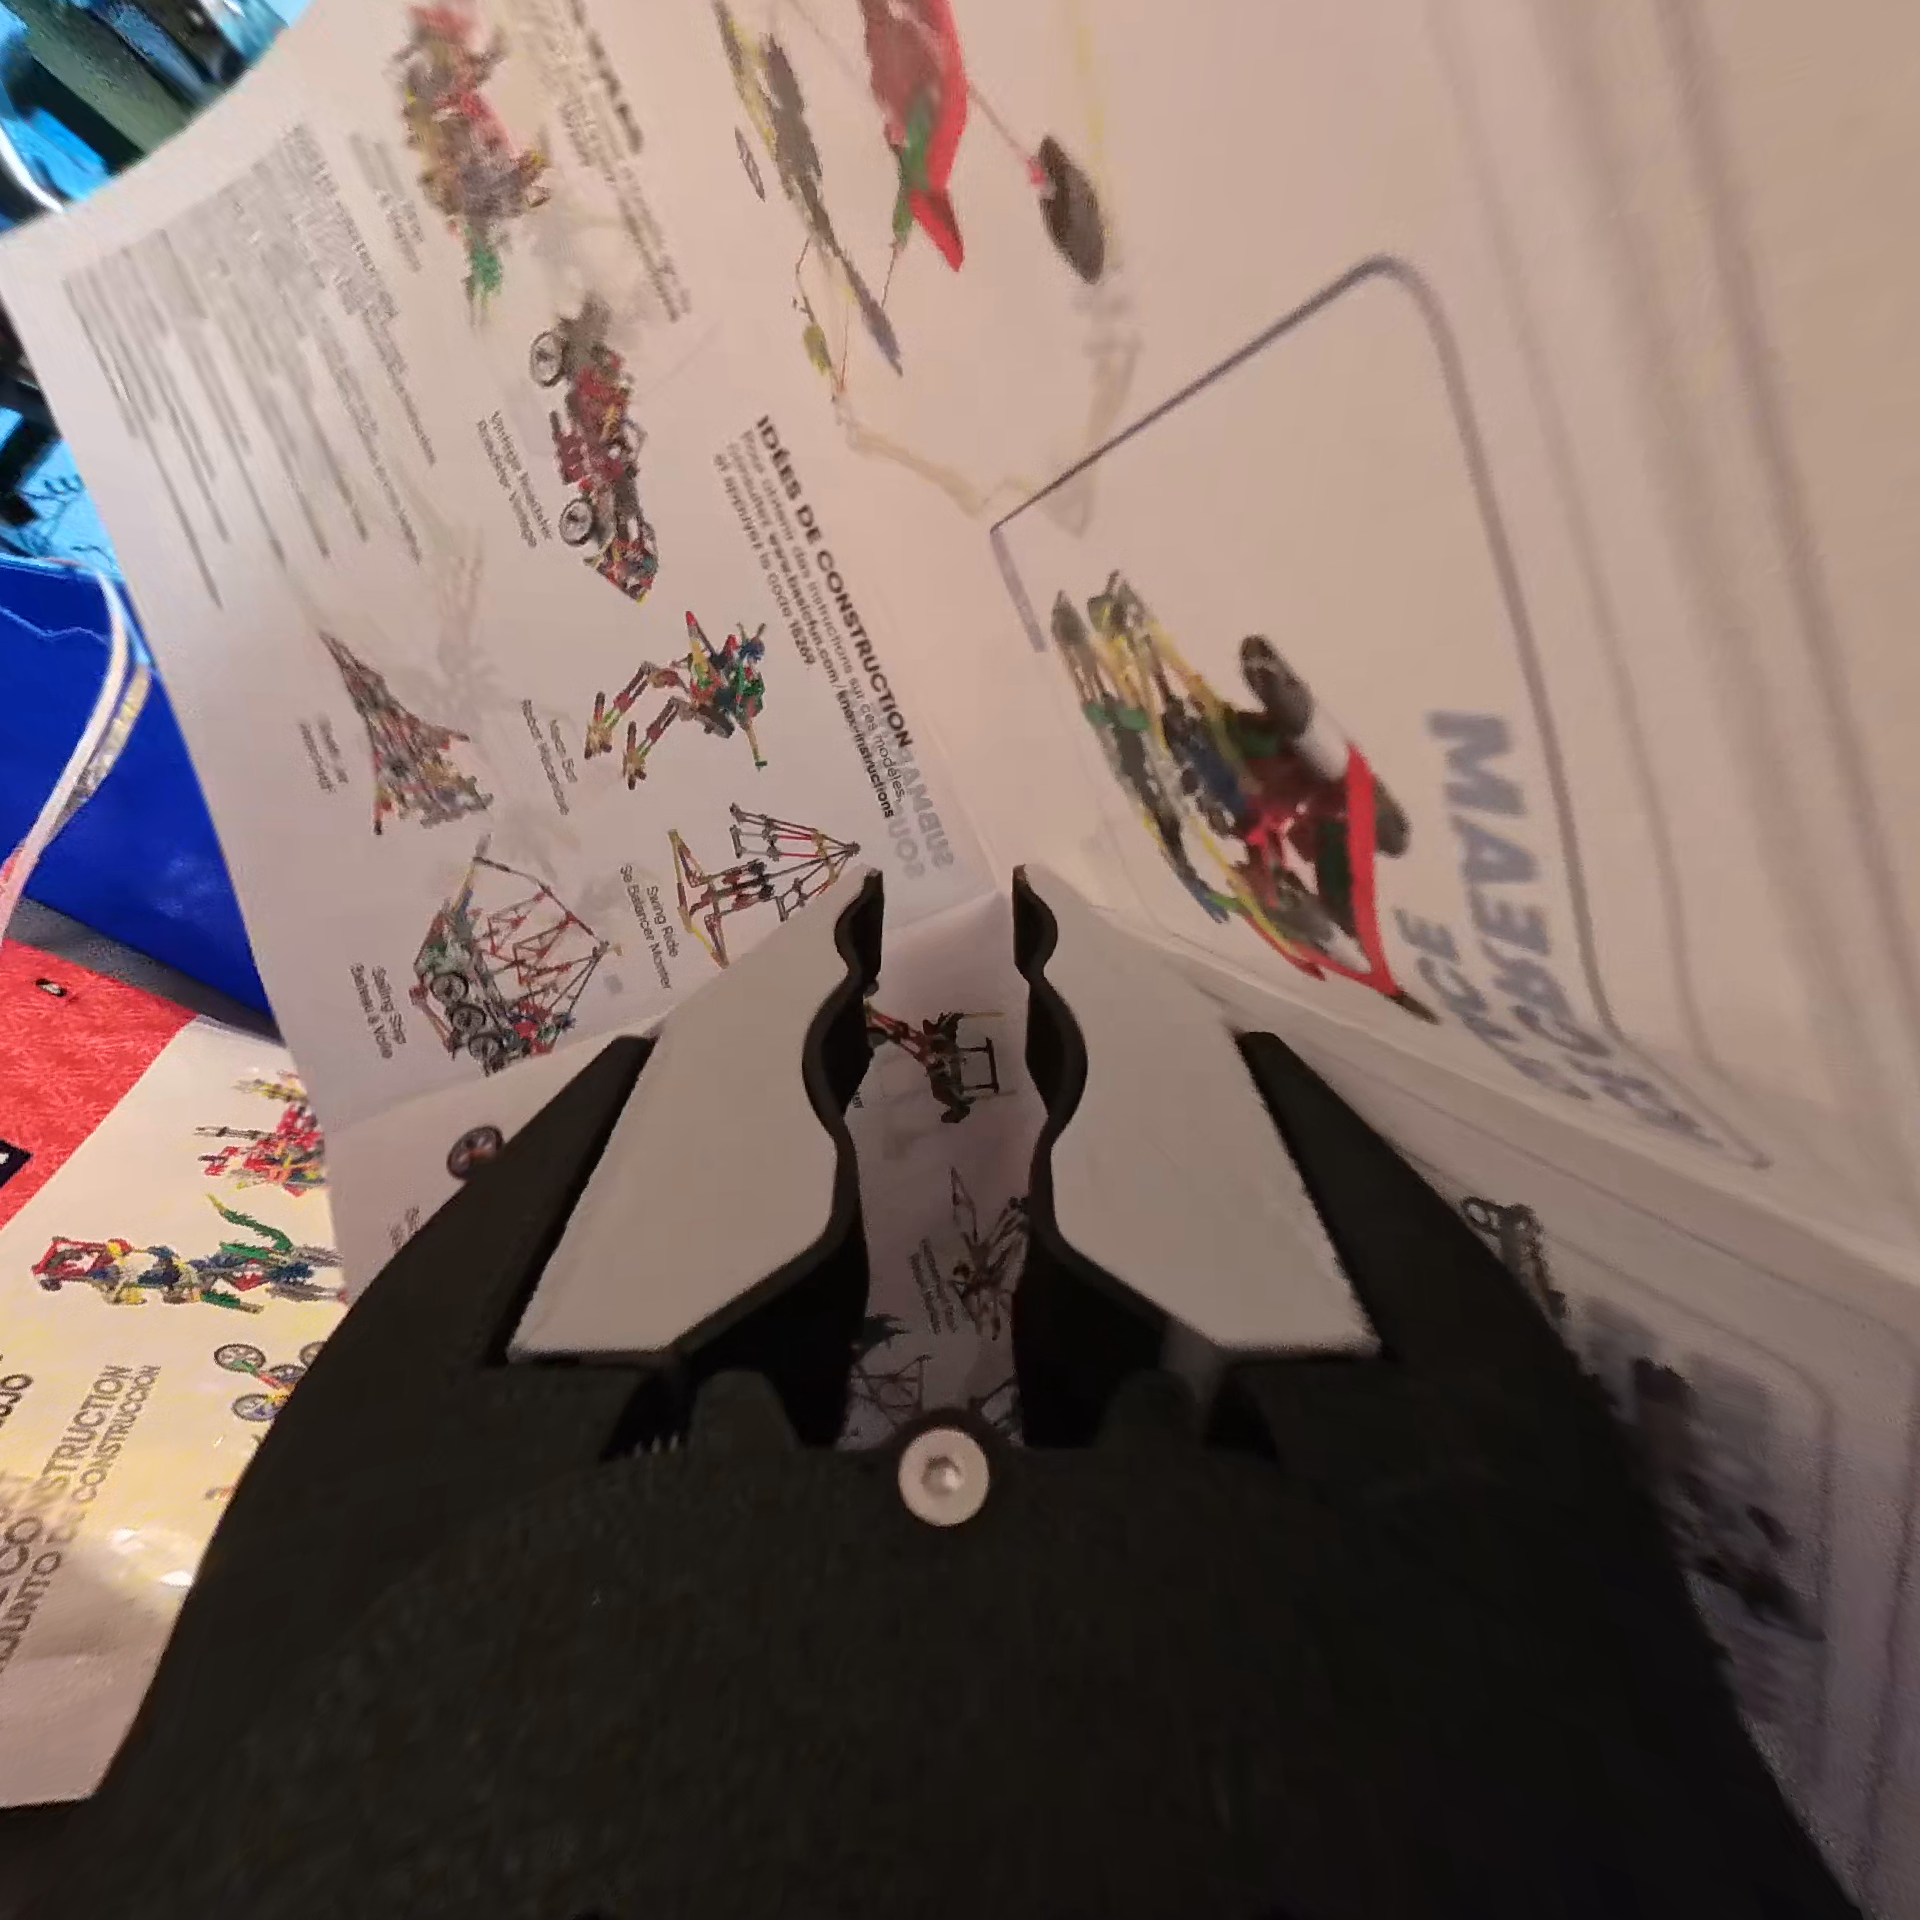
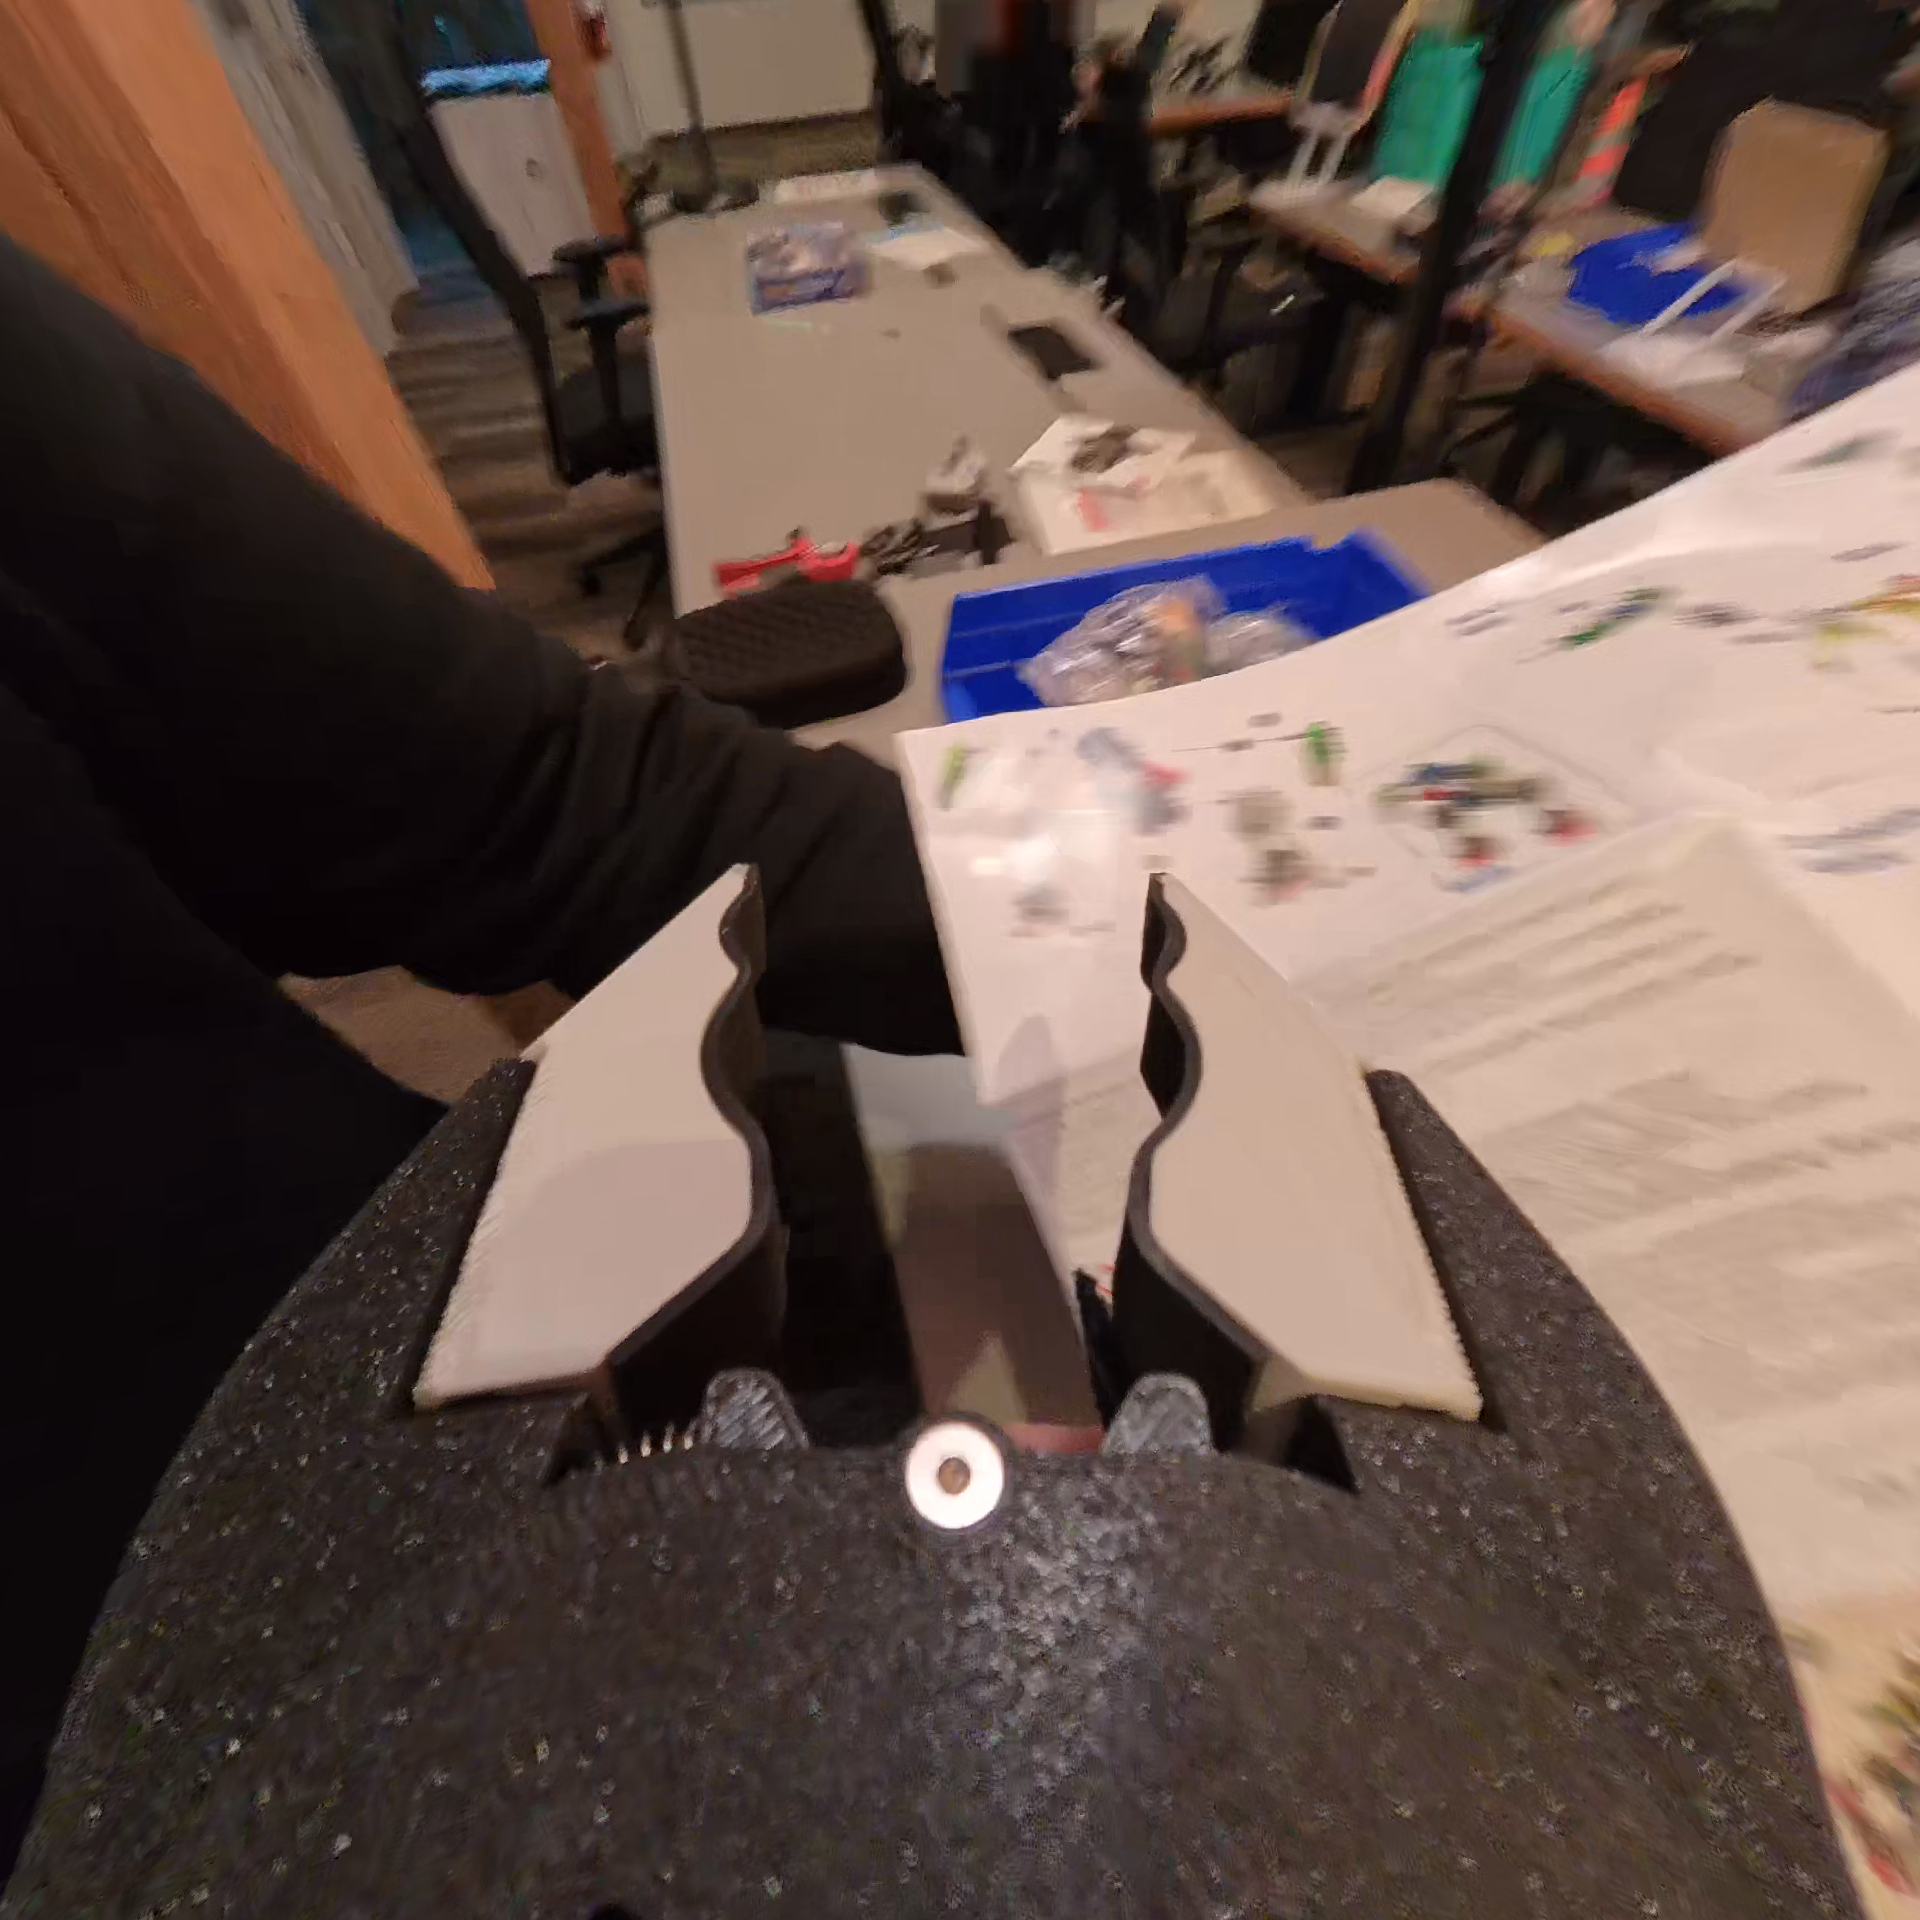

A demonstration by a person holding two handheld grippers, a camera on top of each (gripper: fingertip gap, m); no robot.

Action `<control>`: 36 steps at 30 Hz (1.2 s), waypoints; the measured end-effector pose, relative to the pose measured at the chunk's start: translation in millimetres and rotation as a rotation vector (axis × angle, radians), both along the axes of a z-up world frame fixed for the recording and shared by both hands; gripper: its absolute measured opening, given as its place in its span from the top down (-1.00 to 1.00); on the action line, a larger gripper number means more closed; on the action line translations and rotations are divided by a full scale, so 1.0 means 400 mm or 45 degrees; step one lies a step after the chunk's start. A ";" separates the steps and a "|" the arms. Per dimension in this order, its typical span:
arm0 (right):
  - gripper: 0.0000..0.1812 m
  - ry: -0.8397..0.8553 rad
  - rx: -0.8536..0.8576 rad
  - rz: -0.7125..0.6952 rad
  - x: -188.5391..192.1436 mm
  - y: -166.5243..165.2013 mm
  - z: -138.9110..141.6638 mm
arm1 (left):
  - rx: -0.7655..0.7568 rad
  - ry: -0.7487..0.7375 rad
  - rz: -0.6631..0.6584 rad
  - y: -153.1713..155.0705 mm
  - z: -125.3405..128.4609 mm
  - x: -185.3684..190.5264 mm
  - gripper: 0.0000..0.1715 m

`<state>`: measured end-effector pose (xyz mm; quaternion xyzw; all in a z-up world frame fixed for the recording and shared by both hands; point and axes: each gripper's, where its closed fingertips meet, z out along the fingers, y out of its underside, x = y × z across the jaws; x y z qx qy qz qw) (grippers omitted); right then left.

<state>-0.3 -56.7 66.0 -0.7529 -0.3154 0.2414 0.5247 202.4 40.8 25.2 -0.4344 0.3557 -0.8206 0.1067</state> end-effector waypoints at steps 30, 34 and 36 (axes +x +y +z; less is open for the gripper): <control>0.93 -0.374 0.213 -0.388 0.360 0.083 -0.100 | 0.527 0.472 -0.280 -0.175 -0.090 -0.044 0.69; 1.00 -0.256 0.191 -0.434 0.396 0.067 -0.076 | 0.480 0.462 -0.138 -0.109 -0.062 -0.071 0.58; 1.00 -0.252 0.182 -0.463 0.418 0.059 -0.068 | 0.453 0.444 -0.025 -0.053 -0.030 -0.100 0.51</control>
